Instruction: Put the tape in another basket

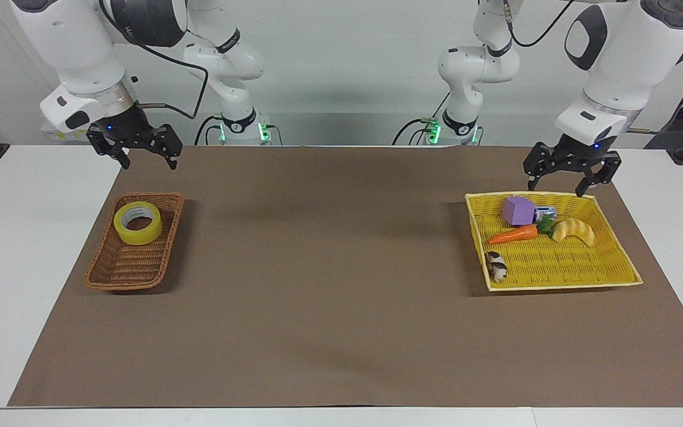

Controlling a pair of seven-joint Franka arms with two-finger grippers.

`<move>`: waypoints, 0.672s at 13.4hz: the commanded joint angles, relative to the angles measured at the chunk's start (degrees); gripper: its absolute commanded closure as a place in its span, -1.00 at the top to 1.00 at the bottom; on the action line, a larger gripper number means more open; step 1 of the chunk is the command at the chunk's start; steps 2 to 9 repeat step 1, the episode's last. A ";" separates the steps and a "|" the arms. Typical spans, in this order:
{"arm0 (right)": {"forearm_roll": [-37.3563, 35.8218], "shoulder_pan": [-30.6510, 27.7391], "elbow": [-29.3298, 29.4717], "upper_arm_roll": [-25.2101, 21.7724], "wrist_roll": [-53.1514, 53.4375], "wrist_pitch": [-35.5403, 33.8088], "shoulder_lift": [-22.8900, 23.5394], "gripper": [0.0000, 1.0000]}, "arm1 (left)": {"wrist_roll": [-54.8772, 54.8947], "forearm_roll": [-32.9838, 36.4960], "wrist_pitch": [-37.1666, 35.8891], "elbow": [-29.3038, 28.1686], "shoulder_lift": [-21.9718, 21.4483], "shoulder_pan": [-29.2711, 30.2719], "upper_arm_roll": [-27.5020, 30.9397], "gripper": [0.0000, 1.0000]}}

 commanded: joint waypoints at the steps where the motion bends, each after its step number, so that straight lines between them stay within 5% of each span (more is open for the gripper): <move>1: 1.13 -0.26 -0.19 0.41 0.42 -0.24 -0.72 1.00 | 0.08 -0.58 -0.72 0.31 -0.29 0.57 -0.24 1.00; 9: 1.13 -0.26 -0.19 0.41 0.42 -0.24 -0.72 1.00 | 0.08 -0.58 -0.72 0.31 -0.29 0.57 -0.24 1.00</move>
